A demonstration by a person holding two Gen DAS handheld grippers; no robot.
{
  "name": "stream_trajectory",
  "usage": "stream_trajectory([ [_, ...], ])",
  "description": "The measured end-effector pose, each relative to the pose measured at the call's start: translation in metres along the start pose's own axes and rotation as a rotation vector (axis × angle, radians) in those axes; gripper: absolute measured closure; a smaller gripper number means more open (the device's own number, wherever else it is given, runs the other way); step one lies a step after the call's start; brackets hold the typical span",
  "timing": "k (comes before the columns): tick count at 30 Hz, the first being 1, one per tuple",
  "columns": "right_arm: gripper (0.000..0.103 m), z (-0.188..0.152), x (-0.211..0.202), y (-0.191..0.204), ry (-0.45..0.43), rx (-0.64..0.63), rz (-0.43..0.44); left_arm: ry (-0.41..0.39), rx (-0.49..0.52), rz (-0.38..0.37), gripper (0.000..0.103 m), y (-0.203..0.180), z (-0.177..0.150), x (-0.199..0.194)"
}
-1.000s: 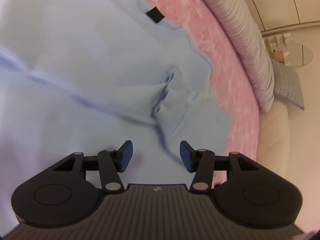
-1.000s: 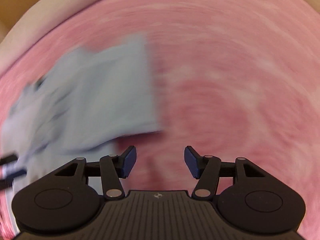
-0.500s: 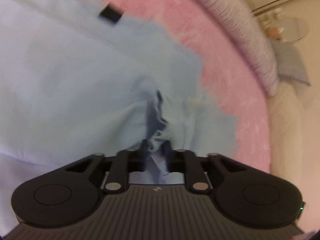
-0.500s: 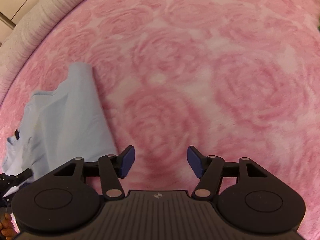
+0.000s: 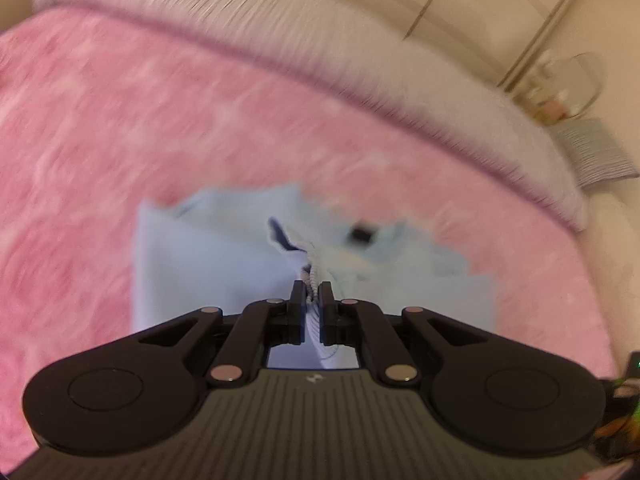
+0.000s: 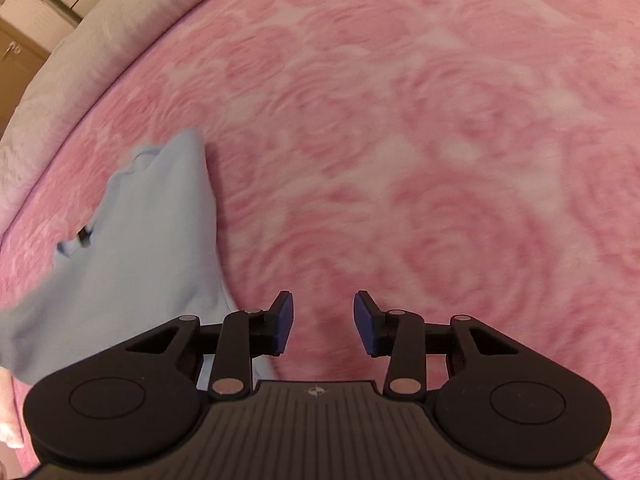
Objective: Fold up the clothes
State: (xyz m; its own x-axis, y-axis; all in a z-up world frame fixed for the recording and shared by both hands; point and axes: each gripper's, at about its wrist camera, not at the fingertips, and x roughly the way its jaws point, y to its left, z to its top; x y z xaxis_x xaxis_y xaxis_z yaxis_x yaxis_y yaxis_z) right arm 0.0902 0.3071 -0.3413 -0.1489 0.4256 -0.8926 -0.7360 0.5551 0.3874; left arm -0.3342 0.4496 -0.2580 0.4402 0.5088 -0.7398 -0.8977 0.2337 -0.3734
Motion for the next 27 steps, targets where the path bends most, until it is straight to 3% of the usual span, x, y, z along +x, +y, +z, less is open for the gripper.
stream_trajectory([
  [7,0.062,-0.006,0.009,0.025,0.021,-0.079,-0.011,0.074,-0.037,0.022,0.1,0.019,-0.027,0.028],
  [10,0.061,-0.007,0.012,0.031,0.028,-0.092,-0.025,0.14,-0.072,0.087,0.097,0.033,-0.033,0.036],
  [12,0.061,-0.008,0.011,0.034,0.025,-0.095,-0.025,0.186,-0.06,0.145,0.097,0.037,-0.033,0.036],
  [14,0.061,-0.009,0.009,0.037,0.013,-0.11,-0.028,0.179,-0.006,0.18,0.097,0.031,-0.03,0.028],
  [16,0.061,-0.011,0.007,0.043,-0.004,-0.132,-0.03,0.148,0.035,0.18,0.097,0.021,-0.023,0.018],
  [19,0.06,-0.014,0.004,0.054,-0.035,-0.163,-0.01,0.109,0.112,0.104,0.096,0.005,-0.013,0.016],
  [22,0.061,-0.018,0.009,0.07,-0.045,-0.198,0.023,0.145,0.213,0.064,0.093,-0.006,-0.013,0.036],
  [25,0.061,-0.022,0.021,0.084,-0.022,-0.221,0.04,0.234,0.227,0.106,0.092,0.005,-0.023,0.066],
  [27,0.065,-0.025,0.034,0.09,0.013,-0.228,-0.017,0.25,0.194,0.125,0.092,0.019,-0.027,0.065],
])
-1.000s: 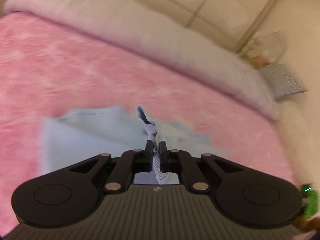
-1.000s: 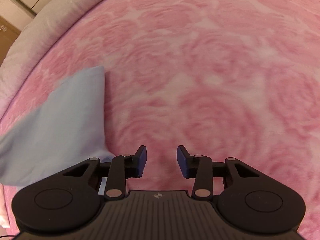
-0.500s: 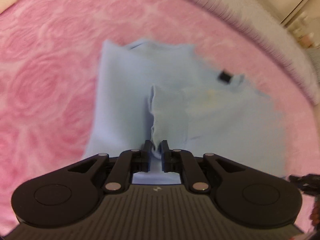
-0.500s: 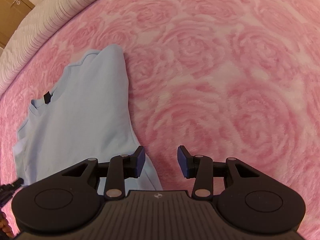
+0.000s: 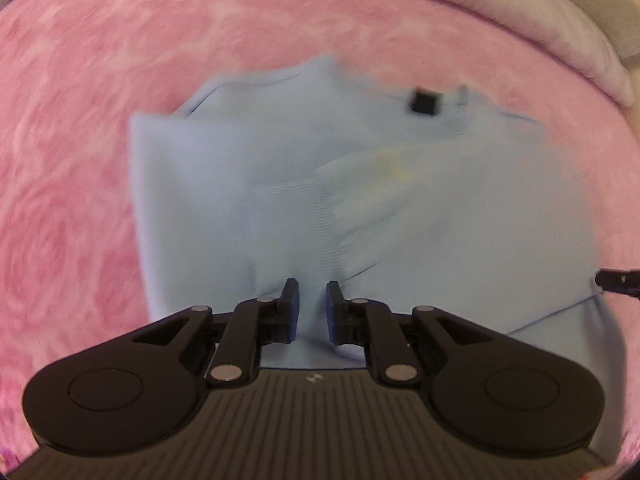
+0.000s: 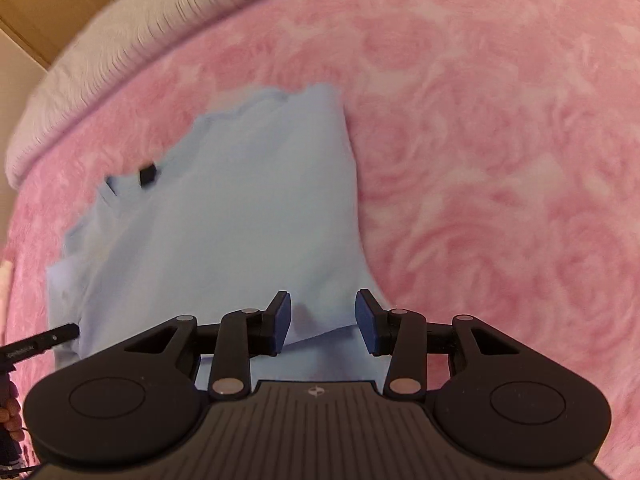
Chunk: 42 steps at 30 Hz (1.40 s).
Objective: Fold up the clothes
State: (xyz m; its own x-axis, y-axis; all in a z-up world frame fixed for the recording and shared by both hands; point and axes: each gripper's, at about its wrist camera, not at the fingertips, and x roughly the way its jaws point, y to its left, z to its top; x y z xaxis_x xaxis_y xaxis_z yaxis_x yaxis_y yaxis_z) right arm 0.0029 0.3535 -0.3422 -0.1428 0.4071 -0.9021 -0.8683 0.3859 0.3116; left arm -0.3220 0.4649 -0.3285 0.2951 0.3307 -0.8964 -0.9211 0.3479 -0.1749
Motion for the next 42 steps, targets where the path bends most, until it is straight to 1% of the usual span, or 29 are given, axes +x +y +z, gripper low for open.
stream_trajectory([
  [1,0.075,0.0,0.005,0.003,0.019,-0.008,-0.039,-0.005,-0.017,-0.002,0.092,0.007,-0.003,-0.004],
  [2,0.076,0.0,0.004,0.005,0.014,-0.006,-0.063,0.001,-0.01,0.028,0.092,0.011,-0.007,-0.012],
  [4,0.074,-0.002,-0.013,0.011,-0.041,0.005,-0.077,0.004,0.016,0.073,0.091,0.019,-0.014,-0.028],
  [6,0.074,-0.01,-0.032,0.02,-0.075,-0.012,-0.08,-0.005,0.014,0.015,0.09,0.028,-0.025,-0.049],
  [9,0.073,-0.039,-0.048,0.035,-0.066,-0.049,-0.074,0.018,-0.019,-0.142,0.089,0.034,-0.048,-0.066],
  [11,0.073,-0.064,-0.05,0.035,-0.029,-0.079,-0.102,0.044,0.01,-0.191,0.089,0.03,-0.066,-0.069],
  [12,0.073,-0.077,-0.049,0.034,-0.005,-0.091,-0.125,0.066,0.012,-0.198,0.089,0.031,-0.078,-0.067],
  [13,0.074,-0.091,-0.047,0.03,0.025,-0.085,-0.153,0.089,0.015,-0.203,0.089,0.032,-0.09,-0.065],
  [15,0.075,-0.116,-0.046,0.017,0.075,-0.044,-0.207,0.152,0.021,-0.173,0.089,0.038,-0.115,-0.06],
  [16,0.075,-0.129,-0.049,0.008,0.086,-0.013,-0.228,0.158,0.024,-0.171,0.09,0.042,-0.126,-0.064],
  [18,0.08,-0.154,-0.055,-0.008,0.109,0.048,-0.271,0.171,0.029,-0.165,0.09,0.05,-0.148,-0.073],
  [20,0.082,-0.173,-0.069,-0.019,0.125,0.075,-0.281,0.208,0.016,-0.148,0.09,0.057,-0.163,-0.084],
  [22,0.082,-0.184,-0.084,-0.021,0.128,0.076,-0.269,0.244,0.004,-0.13,0.09,0.063,-0.177,-0.095],
  [24,0.074,-0.188,-0.091,-0.017,0.175,0.073,-0.275,0.268,0.002,-0.107,0.09,0.059,-0.185,-0.109],
  [25,0.067,-0.189,-0.094,-0.013,0.192,0.065,-0.277,0.278,0.001,-0.094,0.089,0.057,-0.189,-0.116],
  [26,0.062,-0.191,-0.097,-0.01,0.21,0.057,-0.28,0.257,-0.001,-0.075,0.086,0.05,-0.187,-0.127],
  [27,0.059,-0.191,-0.103,-0.005,0.21,0.047,-0.275,0.236,-0.002,-0.056,0.082,0.043,-0.185,-0.139],
  [28,0.054,-0.191,-0.11,0.001,0.197,0.033,-0.256,0.214,-0.004,-0.037,0.08,0.036,-0.183,-0.15],
  [29,0.044,-0.19,-0.117,0.008,0.181,0.018,-0.233,0.193,-0.005,-0.018,0.076,0.03,-0.182,-0.162],
  [30,0.039,-0.189,-0.126,0.015,0.162,-0.005,-0.21,0.171,-0.007,0.001,0.071,0.023,-0.18,-0.173],
  [31,0.034,-0.187,-0.135,0.022,0.143,-0.031,-0.188,0.149,-0.009,0.02,0.069,0.016,-0.178,-0.185],
  [32,0.032,-0.186,-0.144,0.03,0.123,-0.057,-0.165,0.117,-0.016,0.038,0.066,0.004,-0.177,-0.196],
  [33,0.03,-0.186,-0.153,0.036,0.105,-0.082,-0.148,0.085,-0.023,0.055,0.06,-0.008,-0.176,-0.207],
  [34,0.021,-0.188,-0.163,0.043,0.086,-0.109,-0.135,0.053,-0.03,0.073,0.056,-0.02,-0.175,-0.219],
  [35,0.016,-0.188,-0.172,0.047,0.067,-0.131,-0.123,0.021,-0.037,0.091,0.047,-0.032,-0.175,-0.23],
  [36,0.015,-0.192,-0.183,0.046,0.053,-0.145,-0.112,0.002,-0.046,0.11,0.036,-0.044,-0.18,-0.241],
  [37,0.015,-0.197,-0.194,0.045,0.043,-0.158,-0.102,-0.018,-0.055,0.128,0.034,-0.056,-0.184,-0.253],
  [38,0.015,-0.202,-0.205,0.045,0.032,-0.17,-0.092,-0.032,-0.061,0.136,0.033,-0.068,-0.191,-0.264],
  [42,0.015,-0.225,-0.251,0.028,-0.001,-0.204,-0.109,-0.061,-0.07,0.143,0.03,-0.111,-0.232,-0.303],
])
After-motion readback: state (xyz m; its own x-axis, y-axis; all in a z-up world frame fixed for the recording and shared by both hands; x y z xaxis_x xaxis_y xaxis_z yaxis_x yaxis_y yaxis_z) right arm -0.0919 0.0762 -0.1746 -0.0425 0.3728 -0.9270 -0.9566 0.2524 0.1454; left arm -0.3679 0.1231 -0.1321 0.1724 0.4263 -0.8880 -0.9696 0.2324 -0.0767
